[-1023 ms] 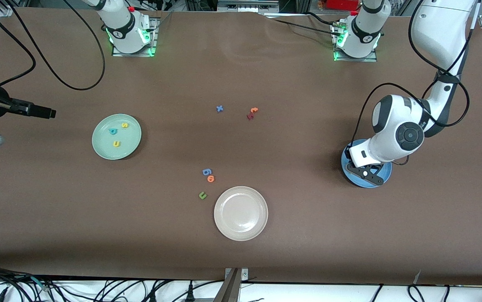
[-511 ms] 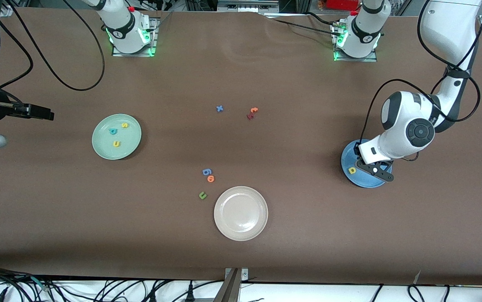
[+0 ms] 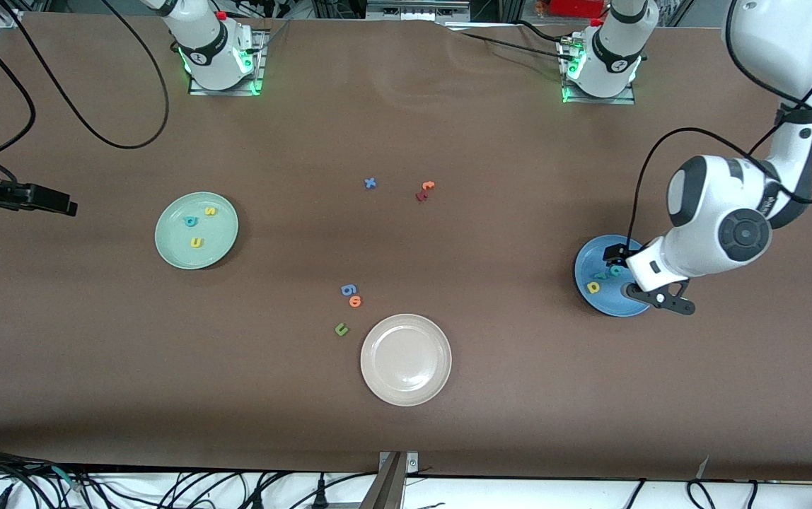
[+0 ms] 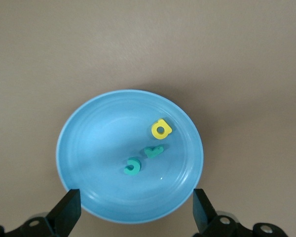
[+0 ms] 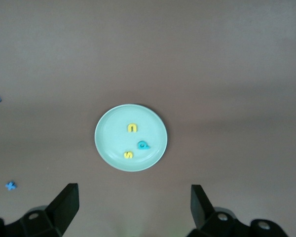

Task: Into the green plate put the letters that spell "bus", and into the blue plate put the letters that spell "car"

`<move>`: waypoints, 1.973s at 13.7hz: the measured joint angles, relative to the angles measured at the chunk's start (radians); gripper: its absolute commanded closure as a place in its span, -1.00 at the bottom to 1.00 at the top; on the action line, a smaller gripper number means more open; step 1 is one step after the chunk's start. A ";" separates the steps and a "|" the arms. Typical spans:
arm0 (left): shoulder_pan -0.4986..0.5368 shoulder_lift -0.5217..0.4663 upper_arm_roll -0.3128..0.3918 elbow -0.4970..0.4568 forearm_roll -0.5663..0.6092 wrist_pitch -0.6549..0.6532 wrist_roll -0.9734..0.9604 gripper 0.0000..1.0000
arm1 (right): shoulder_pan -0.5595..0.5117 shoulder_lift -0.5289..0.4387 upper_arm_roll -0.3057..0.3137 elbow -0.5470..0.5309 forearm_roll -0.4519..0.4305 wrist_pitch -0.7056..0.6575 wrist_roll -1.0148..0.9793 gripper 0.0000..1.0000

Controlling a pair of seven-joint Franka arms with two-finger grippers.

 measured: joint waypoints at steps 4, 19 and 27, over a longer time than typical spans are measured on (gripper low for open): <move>0.053 -0.090 0.000 0.092 0.000 -0.242 -0.018 -1.00 | -0.034 -0.059 0.059 -0.071 -0.030 0.055 -0.001 -0.99; 0.030 -0.400 -0.039 0.074 0.002 -0.499 -0.149 -1.00 | -0.108 -0.020 0.163 0.000 -0.052 -0.006 0.001 -0.99; -0.058 -0.409 0.089 0.111 0.001 -0.448 -0.149 -1.00 | -0.113 -0.019 0.163 0.000 -0.052 -0.006 0.001 -0.99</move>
